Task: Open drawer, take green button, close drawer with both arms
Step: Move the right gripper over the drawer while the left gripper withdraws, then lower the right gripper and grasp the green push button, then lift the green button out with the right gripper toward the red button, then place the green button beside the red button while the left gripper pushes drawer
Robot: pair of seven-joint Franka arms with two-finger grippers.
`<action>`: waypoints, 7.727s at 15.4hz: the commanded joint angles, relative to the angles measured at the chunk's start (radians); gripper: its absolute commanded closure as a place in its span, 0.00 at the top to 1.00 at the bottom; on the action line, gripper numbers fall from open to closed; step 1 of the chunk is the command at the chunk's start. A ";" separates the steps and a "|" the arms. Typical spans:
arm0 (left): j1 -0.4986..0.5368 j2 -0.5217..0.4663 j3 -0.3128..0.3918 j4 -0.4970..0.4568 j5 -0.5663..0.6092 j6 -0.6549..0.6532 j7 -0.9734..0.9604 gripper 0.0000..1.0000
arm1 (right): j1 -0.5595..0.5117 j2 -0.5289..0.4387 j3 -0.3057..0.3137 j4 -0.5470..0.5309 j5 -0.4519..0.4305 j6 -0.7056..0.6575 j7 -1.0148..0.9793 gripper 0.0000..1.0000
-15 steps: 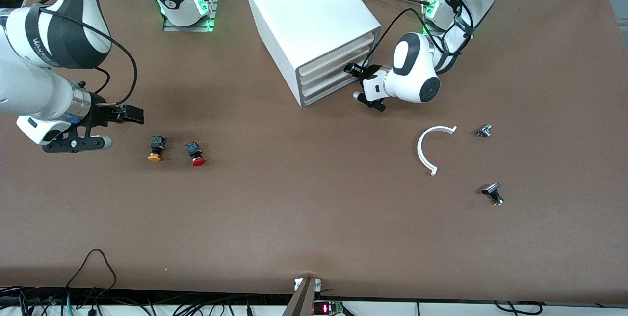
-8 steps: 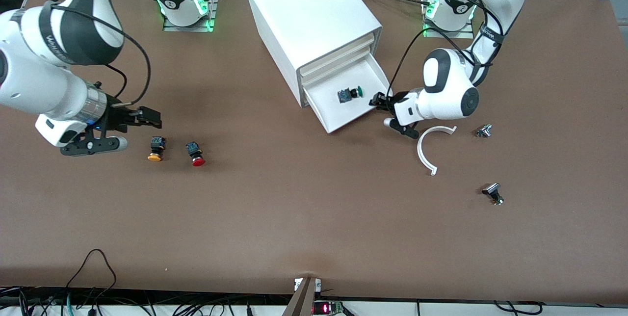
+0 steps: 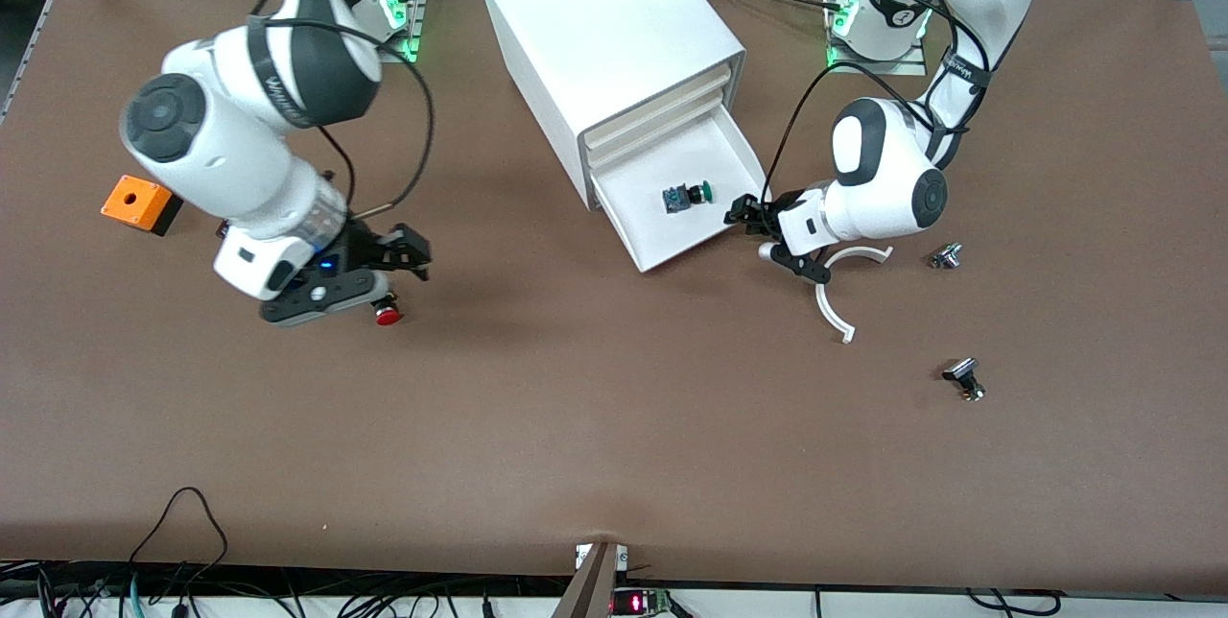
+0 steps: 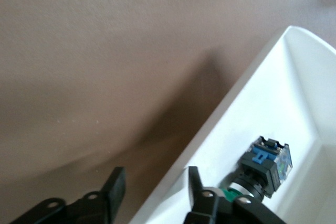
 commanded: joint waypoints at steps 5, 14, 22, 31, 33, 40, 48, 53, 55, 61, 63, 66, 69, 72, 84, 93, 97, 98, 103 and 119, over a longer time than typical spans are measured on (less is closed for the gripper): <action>0.117 -0.093 0.016 0.048 0.019 0.028 -0.022 1.00 | 0.222 0.239 -0.011 0.332 0.025 -0.028 -0.272 1.00; 0.164 -0.267 0.230 0.268 0.228 -0.315 -0.022 1.00 | 0.428 0.341 -0.020 0.392 -0.004 -0.054 -0.508 1.00; 0.155 -0.304 0.295 0.510 0.675 -0.661 -0.033 1.00 | 0.474 0.425 -0.022 0.392 -0.032 -0.089 -0.694 1.00; 0.144 -0.304 0.281 0.514 0.798 -0.663 -0.149 1.00 | 0.545 0.475 -0.018 0.400 -0.110 -0.034 -0.692 1.00; 0.144 -0.304 0.283 0.516 0.795 -0.670 -0.168 1.00 | 0.554 0.482 -0.017 0.401 -0.116 -0.034 -0.691 1.00; 0.132 -0.304 0.261 0.546 0.784 -0.772 -0.441 1.00 | 0.571 0.521 -0.009 0.400 -0.115 -0.011 -0.682 1.00; 0.125 -0.298 0.263 0.559 0.783 -0.769 -0.435 1.00 | 0.577 0.531 -0.009 0.398 -0.115 -0.011 -0.680 0.88; 0.125 -0.296 0.263 0.562 0.783 -0.769 -0.433 1.00 | 0.577 0.536 -0.011 0.400 -0.116 0.000 -0.686 0.57; 0.125 -0.296 0.263 0.562 0.784 -0.769 -0.433 1.00 | 0.577 0.531 -0.014 0.403 -0.116 0.004 -0.683 0.48; 0.125 -0.290 0.263 0.562 0.784 -0.767 -0.430 1.00 | 0.582 0.525 -0.035 0.404 -0.116 0.000 -0.677 0.27; 0.125 -0.288 0.261 0.562 0.784 -0.766 -0.430 1.00 | 0.597 0.508 -0.061 0.406 -0.113 0.001 -0.671 0.25; 0.124 -0.285 0.261 0.562 0.784 -0.766 -0.430 1.00 | 0.603 0.444 -0.089 0.404 -0.115 -0.002 -0.598 0.25; 0.124 -0.282 0.253 0.563 0.784 -0.766 -0.430 1.00 | 0.579 0.373 -0.165 0.392 -0.109 -0.006 -0.548 0.25; 0.124 -0.269 0.247 0.562 0.789 -0.762 -0.430 1.00 | 0.496 0.312 -0.189 0.325 -0.107 0.014 -0.409 0.25; 0.104 -0.144 0.214 0.514 0.667 -0.727 -0.433 1.00 | 0.160 0.293 -0.189 0.073 -0.080 0.075 -0.062 0.25; -0.037 -0.012 0.165 0.261 0.574 -0.107 -0.818 1.00 | 0.161 0.281 -0.097 -0.148 -0.070 0.184 0.358 0.26; -0.131 0.015 0.163 0.142 0.576 0.127 -0.982 1.00 | 0.161 0.274 -0.097 -0.163 -0.069 0.205 0.396 0.92; -0.147 0.021 0.163 0.132 0.576 0.145 -1.011 1.00 | 0.161 0.260 -0.097 -0.160 -0.069 0.207 0.421 1.00; -0.209 0.031 0.136 0.083 0.576 0.150 -1.120 1.00 | 0.158 0.188 -0.103 -0.136 -0.072 0.184 0.473 1.00; -0.244 -0.021 -0.131 -0.061 0.573 0.138 -1.107 1.00 | -0.373 -0.104 0.116 0.036 -0.145 -0.173 0.463 1.00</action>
